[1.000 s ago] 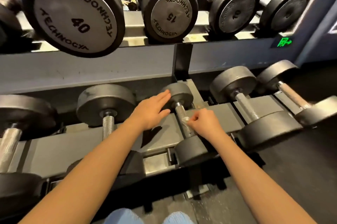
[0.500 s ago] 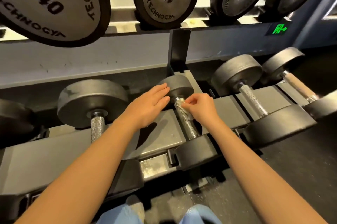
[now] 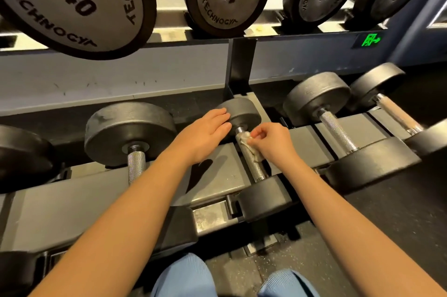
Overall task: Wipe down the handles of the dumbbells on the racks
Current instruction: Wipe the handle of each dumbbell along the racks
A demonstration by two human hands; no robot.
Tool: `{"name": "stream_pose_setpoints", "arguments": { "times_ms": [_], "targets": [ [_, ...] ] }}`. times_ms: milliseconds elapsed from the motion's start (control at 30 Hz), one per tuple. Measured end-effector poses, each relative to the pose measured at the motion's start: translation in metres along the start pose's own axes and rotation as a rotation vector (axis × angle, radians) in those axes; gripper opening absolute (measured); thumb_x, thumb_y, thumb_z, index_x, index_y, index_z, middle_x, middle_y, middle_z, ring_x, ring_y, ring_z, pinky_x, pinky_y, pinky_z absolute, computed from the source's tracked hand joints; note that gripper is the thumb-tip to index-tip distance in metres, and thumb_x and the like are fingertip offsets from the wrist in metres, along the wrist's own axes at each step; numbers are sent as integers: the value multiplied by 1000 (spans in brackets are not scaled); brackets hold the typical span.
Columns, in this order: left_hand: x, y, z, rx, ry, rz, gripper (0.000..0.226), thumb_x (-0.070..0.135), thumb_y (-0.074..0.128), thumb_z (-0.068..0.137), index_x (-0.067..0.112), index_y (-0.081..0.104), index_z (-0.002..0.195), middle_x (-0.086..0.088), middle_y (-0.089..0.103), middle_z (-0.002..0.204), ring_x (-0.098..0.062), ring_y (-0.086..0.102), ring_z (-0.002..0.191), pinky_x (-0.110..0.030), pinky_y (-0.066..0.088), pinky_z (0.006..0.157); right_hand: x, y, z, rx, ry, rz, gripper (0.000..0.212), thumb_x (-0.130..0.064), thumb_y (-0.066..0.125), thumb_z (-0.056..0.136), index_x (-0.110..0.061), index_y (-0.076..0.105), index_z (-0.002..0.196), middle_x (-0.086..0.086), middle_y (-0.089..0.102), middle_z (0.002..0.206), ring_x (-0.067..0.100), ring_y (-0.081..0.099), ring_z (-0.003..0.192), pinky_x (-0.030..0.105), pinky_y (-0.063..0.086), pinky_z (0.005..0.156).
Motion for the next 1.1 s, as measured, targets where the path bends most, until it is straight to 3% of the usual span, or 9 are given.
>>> {"name": "stream_pose_setpoints", "arguments": {
  "times_ms": [167,400,467,600,800,900,1033,1100],
  "targets": [
    [0,1,1,-1,-1,37,49,39,31,103,27,26,150,13,20,157,-8,25,140,-24,21,108,-5,4,8,-23,5,19,8,-19,70,85,-17,63,87,-5,57,67,5,54,61,13,45,57],
    [0,0,2,0,-5,17,49,39,33,102,28,26,149,13,16,158,-9,23,141,-27,22,109,23,-3,-22,-260,70,-166,11,-14,76,79,-14,65,79,1,63,78,12,56,67,18,43,58],
    [0,-1,2,13,-13,4,50,39,35,101,27,27,149,12,16,158,-10,24,141,-27,23,108,24,-4,-25,-246,63,-195,13,-15,77,78,-15,64,74,0,63,75,11,55,66,20,43,60],
    [-2,-5,3,26,-23,24,52,38,37,101,25,24,150,9,18,158,-11,23,142,-31,23,112,13,-3,-14,-124,36,-34,12,-17,74,81,-8,67,78,-1,60,68,8,55,59,8,39,45],
    [-3,-2,4,40,-26,17,52,39,38,100,25,26,149,11,18,157,-10,25,140,-28,24,109,-1,5,16,1,0,88,12,-21,70,85,-10,71,88,3,64,70,11,57,58,29,53,65],
    [-6,-1,4,37,-40,-4,53,40,38,100,25,26,150,10,17,157,-11,27,139,-29,25,109,5,7,11,-26,-15,71,15,-27,69,86,-13,70,91,2,65,73,11,59,62,29,55,72],
    [-5,0,3,30,-42,3,55,40,39,100,26,24,150,9,15,158,-12,25,141,-31,25,111,15,3,-6,-145,9,-48,7,-22,70,85,-15,67,85,1,64,72,10,60,62,20,51,64],
    [-3,2,0,17,-47,16,57,40,41,99,24,22,151,8,14,158,-14,26,140,-34,26,113,18,0,-13,-206,15,-97,8,-20,72,83,-13,68,82,3,64,74,12,60,65,23,53,66]
  ]
}}
Point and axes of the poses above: each hand's wrist, its own z-axis towards the middle knuckle, its own y-axis out of the palm, x = y × z, the point moved 8 cm from there along z, towards the middle knuckle
